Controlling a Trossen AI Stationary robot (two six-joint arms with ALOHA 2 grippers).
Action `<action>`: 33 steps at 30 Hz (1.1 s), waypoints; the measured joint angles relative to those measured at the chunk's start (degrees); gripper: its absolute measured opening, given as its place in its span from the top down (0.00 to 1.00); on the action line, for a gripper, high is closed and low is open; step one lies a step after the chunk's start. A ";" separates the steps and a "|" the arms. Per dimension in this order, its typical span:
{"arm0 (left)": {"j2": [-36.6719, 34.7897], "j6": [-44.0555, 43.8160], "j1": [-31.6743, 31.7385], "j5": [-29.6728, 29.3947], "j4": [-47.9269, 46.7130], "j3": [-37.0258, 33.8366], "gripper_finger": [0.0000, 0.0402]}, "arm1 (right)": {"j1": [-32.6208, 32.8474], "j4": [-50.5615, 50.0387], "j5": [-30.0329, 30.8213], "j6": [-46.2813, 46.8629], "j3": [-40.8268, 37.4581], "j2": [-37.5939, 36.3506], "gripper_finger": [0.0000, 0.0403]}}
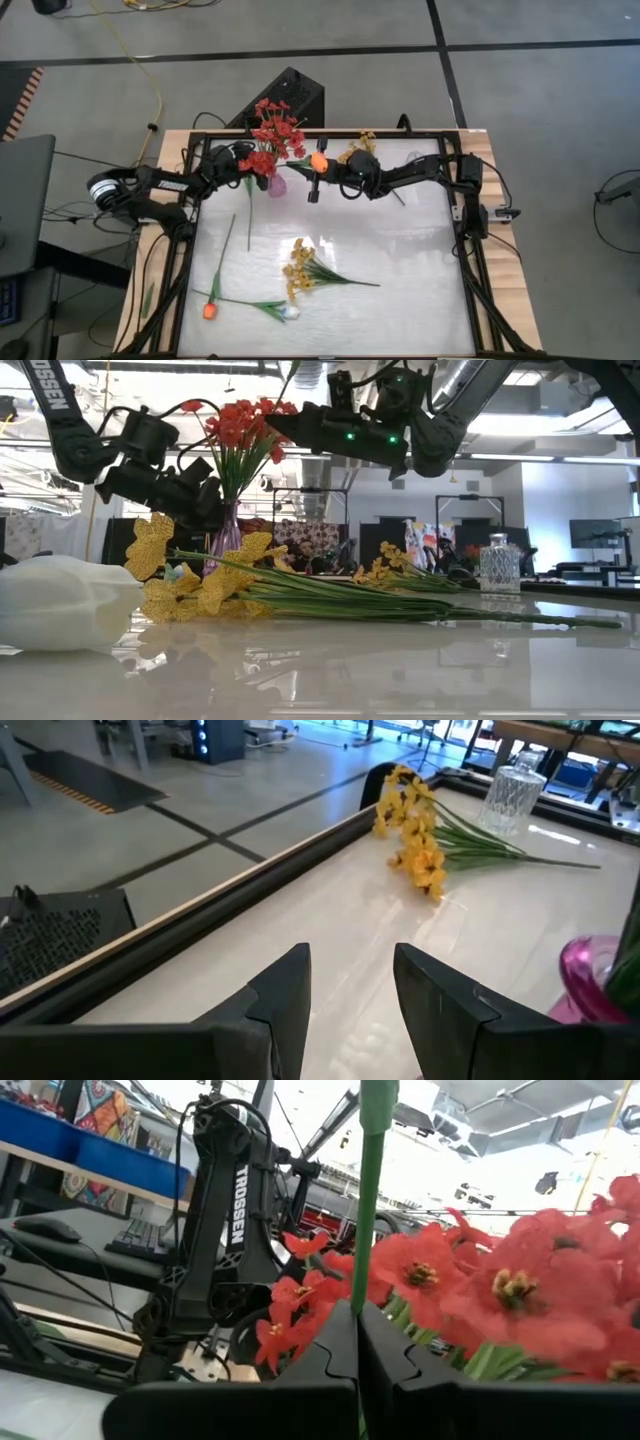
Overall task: Sort flowers into vase by color
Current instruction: Put the top orange tulip into the pink vase
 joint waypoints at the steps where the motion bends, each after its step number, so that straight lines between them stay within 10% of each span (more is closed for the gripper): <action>1: 0.00 0.00 0.00 0.02 0.02 0.00 0.67 | 0.03 0.02 -0.10 0.27 0.00 0.00 0.96; 18: 0.00 -0.57 -0.28 0.70 -0.11 0.00 0.67 | -0.43 6.61 1.46 5.34 1.68 6.28 0.96; 33: -0.02 0.20 -0.28 1.55 -0.18 -0.02 0.67 | -0.27 -28.84 2.94 5.17 17.33 5.92 0.95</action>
